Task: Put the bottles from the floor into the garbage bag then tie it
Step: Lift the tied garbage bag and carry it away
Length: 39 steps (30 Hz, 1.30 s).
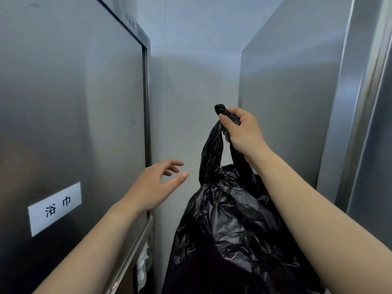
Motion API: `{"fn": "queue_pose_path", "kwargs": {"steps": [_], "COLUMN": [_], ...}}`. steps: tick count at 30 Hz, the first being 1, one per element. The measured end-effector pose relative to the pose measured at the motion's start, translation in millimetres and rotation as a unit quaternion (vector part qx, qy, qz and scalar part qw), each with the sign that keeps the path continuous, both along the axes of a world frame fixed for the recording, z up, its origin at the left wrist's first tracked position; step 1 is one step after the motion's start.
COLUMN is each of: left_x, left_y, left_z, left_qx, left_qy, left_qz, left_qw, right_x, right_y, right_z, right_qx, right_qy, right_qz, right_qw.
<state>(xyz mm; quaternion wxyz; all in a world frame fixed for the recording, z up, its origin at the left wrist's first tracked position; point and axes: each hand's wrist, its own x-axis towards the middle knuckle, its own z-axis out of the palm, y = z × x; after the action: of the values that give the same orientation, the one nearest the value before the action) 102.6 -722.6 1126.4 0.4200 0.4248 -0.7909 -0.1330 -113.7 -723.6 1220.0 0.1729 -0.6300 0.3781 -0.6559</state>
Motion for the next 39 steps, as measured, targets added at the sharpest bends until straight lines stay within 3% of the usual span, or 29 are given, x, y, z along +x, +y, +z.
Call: {"fn": "queue_pose_path", "kwargs": {"steps": [8,13,30,39], "left_x": [7.2,7.1,-21.6,-19.9], "left_y": [-38.2,-64.2,-144.6,-151.7], "left_z": [56.7,53.9,-82.9,-144.5], "left_qx": [-0.011,-0.001,0.078,0.15], "left_qy": [0.041,0.068,0.051,0.044], "left_qz": [-0.022,-0.031,-0.013,-0.005], "left_qw": [0.999,0.997,0.996,0.988], "right_x": [0.3,-1.4,-13.5,-13.2], "right_y": [-42.2,-69.1,-169.0,-162.6], "right_z": [76.6,85.8,-105.0,-191.2], "right_qx": [-0.025,-0.048,0.021,0.131], "right_qy": [0.019,0.009,-0.082,-0.049], "right_qz": [-0.046,-0.077,-0.077,-0.063], "right_qw": [0.998,0.996,0.993,0.988]}}
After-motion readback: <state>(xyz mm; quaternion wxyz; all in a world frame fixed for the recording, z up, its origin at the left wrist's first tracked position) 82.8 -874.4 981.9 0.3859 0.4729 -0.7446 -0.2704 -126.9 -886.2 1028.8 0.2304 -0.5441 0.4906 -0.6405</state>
